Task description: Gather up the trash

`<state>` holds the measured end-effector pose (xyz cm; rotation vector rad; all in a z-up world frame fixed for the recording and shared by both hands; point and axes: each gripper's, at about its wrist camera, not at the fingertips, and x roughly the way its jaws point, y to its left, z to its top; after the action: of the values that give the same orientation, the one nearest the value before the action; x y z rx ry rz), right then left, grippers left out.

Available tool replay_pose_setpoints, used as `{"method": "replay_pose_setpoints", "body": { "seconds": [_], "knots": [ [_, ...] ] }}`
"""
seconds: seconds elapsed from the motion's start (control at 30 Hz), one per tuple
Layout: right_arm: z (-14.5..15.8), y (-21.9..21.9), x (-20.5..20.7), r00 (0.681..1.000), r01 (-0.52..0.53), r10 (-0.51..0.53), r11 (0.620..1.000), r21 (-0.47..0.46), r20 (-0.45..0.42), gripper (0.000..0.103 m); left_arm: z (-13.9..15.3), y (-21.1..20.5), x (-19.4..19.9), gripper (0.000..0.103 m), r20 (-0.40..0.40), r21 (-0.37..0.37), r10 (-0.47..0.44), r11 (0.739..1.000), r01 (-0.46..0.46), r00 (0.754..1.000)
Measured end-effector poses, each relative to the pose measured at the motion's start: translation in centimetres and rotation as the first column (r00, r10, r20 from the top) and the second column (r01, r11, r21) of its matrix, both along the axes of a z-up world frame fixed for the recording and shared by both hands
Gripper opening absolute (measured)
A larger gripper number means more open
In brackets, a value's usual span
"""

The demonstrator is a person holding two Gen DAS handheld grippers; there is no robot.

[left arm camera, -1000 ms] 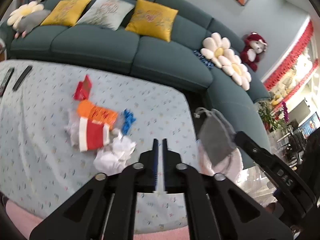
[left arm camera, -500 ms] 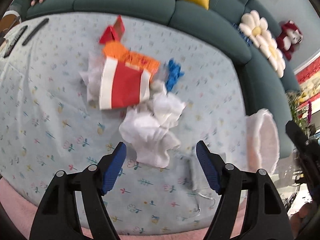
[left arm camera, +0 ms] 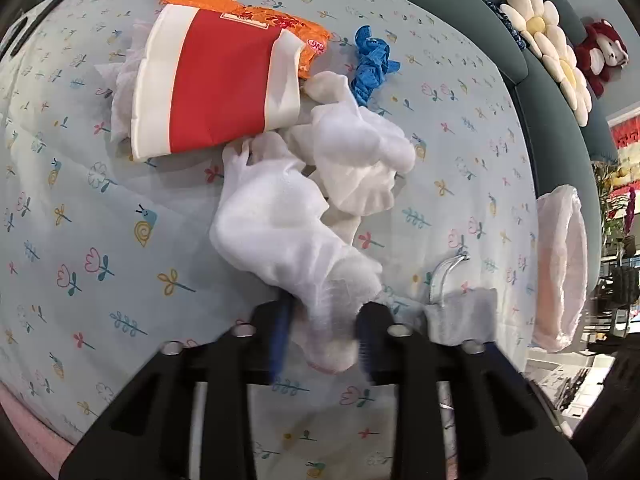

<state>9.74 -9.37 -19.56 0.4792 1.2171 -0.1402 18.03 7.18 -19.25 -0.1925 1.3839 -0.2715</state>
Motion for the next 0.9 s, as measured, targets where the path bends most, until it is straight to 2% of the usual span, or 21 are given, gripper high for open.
{"method": "replay_pose_setpoints", "body": {
  "seconds": [0.03,0.13,0.17,0.23,0.3,0.33,0.5,0.63,0.8,0.9],
  "knots": [
    [-0.7,0.4,0.0,1.000,-0.011,0.011,1.000,0.002,-0.017,0.057,0.0,0.1,-0.1,0.013,0.003,-0.002,-0.002,1.000,0.002,1.000],
    [-0.7,1.5,0.0,0.999,-0.046,0.046,0.997,-0.061,-0.001,0.059,0.3,0.7,-0.3,0.011,0.004,-0.014,0.000,1.000,0.000,1.000],
    [-0.6,1.8,0.1,0.998,-0.059,0.059,0.995,-0.082,-0.002,0.054,0.4,0.8,-0.3,0.010,0.007,-0.014,0.000,1.000,0.000,1.000],
    [-0.6,2.0,0.3,0.997,-0.079,0.078,0.991,-0.109,-0.007,0.036,1.1,1.1,-0.5,0.010,0.020,-0.016,-0.001,1.000,0.002,1.000],
    [-0.6,1.7,0.4,0.997,-0.083,0.083,0.992,-0.092,-0.011,0.009,1.8,1.1,-0.7,0.010,0.036,-0.015,-0.004,1.000,0.005,0.999],
    [-0.5,1.5,0.4,0.997,-0.079,0.077,0.994,-0.080,-0.019,0.007,2.3,1.1,-0.8,0.010,0.047,-0.015,-0.007,1.000,0.008,0.999],
    [1.9,1.1,0.1,0.996,-0.072,0.077,0.992,-0.106,0.042,0.006,5.9,1.0,-1.3,0.010,0.119,-0.037,-0.011,0.999,0.016,0.993],
    [6.3,0.1,-0.1,0.986,-0.043,0.058,0.994,-0.098,0.154,0.006,9.5,0.0,-1.8,0.010,0.196,-0.053,-0.025,0.998,0.036,0.980],
    [12.3,-2.0,-0.6,0.956,0.008,0.015,0.997,-0.076,0.294,0.006,15.0,-1.7,-3.0,0.010,0.305,-0.087,-0.059,0.992,0.089,0.950],
    [16.5,-3.7,-1.4,0.924,0.044,-0.016,0.997,-0.065,0.383,0.006,17.8,-3.7,-3.5,0.010,0.358,-0.099,-0.085,0.987,0.128,0.930]
  ]
}}
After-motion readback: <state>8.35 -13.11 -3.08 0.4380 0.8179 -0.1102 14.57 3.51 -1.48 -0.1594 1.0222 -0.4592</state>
